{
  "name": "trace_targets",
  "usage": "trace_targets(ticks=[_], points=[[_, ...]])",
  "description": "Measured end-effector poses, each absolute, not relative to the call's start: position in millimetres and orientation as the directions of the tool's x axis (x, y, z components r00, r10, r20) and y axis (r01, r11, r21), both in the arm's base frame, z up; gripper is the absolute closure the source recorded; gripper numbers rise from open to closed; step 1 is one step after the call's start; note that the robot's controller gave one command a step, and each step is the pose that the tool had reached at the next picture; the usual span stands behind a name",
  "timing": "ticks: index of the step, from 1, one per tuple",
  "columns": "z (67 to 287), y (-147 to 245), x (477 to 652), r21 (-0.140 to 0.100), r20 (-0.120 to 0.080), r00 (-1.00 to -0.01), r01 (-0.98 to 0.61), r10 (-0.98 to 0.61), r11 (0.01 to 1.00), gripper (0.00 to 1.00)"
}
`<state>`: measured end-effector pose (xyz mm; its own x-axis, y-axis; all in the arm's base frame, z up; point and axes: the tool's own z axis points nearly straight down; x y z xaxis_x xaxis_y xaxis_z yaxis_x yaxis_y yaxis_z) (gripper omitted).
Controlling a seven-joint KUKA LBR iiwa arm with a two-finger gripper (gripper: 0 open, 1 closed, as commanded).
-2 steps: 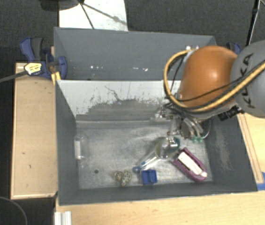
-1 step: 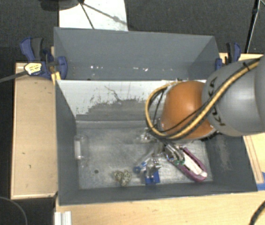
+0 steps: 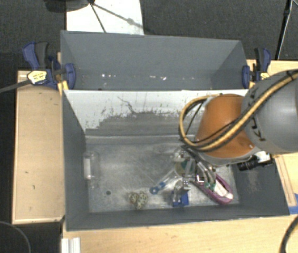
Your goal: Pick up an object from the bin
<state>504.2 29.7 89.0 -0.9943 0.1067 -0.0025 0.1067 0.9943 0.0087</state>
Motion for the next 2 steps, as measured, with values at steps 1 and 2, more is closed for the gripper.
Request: trace_targets(ticks=[1, 2], points=[[81.5, 31.5, 504.3, 0.01, 0.002, -0.99, 0.141, 0.141, 0.99, 0.0], [81.3, 31.7, 503.6, 0.01, 0.003, -0.99, 0.142, 0.142, 0.99, 1.0]])
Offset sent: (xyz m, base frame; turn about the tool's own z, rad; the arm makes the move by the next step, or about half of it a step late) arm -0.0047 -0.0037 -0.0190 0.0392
